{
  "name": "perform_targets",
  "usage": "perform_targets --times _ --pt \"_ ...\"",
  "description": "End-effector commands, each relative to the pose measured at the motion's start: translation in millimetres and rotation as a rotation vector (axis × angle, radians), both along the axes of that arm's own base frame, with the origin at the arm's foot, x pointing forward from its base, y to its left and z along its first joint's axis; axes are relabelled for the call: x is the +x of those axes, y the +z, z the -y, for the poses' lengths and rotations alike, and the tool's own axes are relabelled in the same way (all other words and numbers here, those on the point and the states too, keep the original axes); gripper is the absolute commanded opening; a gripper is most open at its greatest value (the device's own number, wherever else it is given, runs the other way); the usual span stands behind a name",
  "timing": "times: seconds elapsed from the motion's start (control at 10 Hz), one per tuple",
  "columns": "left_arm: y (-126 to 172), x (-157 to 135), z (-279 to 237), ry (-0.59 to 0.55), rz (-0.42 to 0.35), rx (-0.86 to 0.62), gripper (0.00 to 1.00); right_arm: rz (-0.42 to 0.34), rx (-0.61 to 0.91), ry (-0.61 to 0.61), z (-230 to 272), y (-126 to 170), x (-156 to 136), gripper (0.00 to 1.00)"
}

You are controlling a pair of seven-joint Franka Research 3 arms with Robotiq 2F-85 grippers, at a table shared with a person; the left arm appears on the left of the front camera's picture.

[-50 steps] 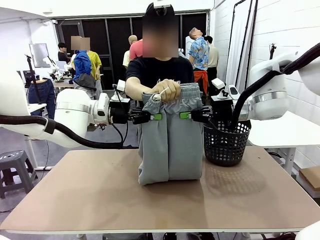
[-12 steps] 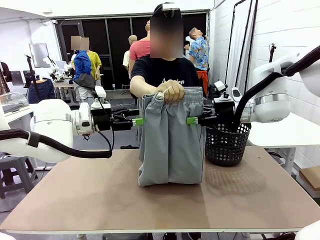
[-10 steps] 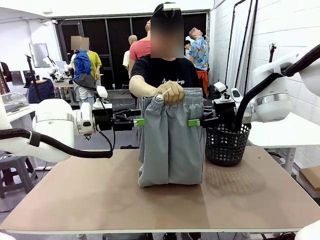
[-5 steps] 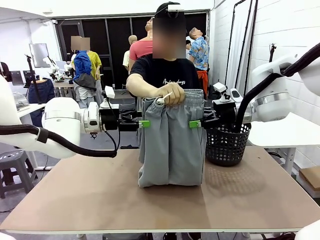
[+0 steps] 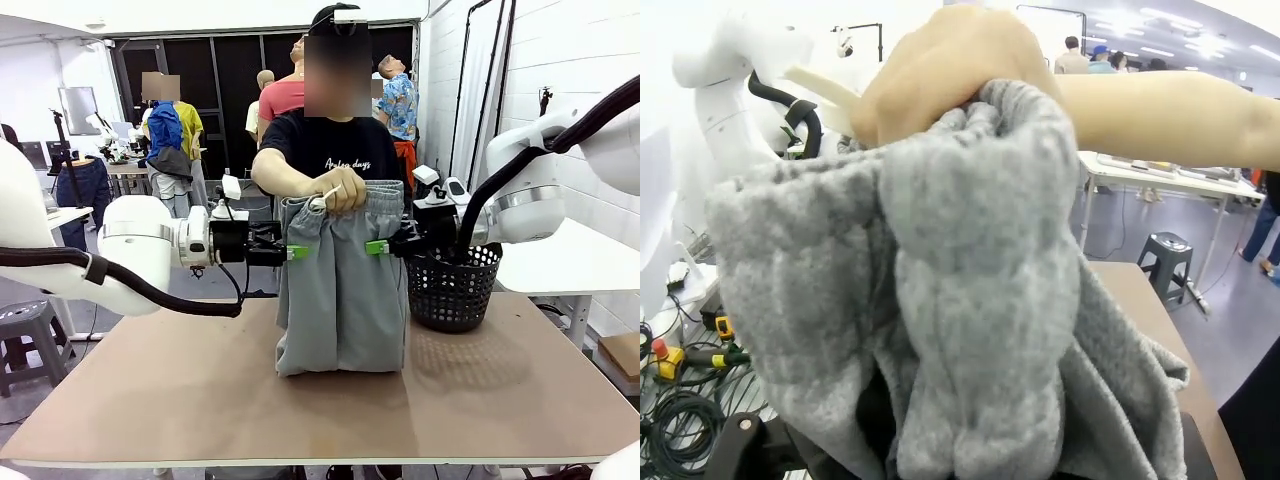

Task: Fold the training pants.
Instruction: Release the ends of the Training pants and then grab the overlapped ends.

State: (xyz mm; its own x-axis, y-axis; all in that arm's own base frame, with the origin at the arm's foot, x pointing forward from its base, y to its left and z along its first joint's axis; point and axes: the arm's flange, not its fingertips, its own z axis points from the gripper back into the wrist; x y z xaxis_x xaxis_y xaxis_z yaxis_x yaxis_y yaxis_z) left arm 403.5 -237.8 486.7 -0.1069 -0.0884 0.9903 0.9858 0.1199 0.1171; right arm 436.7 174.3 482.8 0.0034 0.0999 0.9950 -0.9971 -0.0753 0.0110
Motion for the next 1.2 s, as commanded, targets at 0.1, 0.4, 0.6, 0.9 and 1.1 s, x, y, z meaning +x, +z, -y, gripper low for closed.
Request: perform_targets --times 0.1,0.4,0.6,0.9,1.1 --pt "7 10 17 -0.028 -0.011 0.023 1.00 0.003 0.019 -0.021 -18 -2 10 1.00" --pt "4 16 27 -0.008 -0.056 0.015 1.00 0.002 0.033 -0.064 -21 -3 11 1.00" --pt "-2 17 29 -0.008 -0.083 -0.012 1.00 0.023 0.014 -0.096 -17 -1 11 1.00" --pt "-3 21 26 -0.029 -0.138 -0.095 0.61 -0.014 -0.012 -0.081 -14 -2 16 0.62" --pt "-3 22 26 -0.038 -0.160 -0.121 0.22 -0.036 -0.004 -0.072 -13 -1 16 0.22"
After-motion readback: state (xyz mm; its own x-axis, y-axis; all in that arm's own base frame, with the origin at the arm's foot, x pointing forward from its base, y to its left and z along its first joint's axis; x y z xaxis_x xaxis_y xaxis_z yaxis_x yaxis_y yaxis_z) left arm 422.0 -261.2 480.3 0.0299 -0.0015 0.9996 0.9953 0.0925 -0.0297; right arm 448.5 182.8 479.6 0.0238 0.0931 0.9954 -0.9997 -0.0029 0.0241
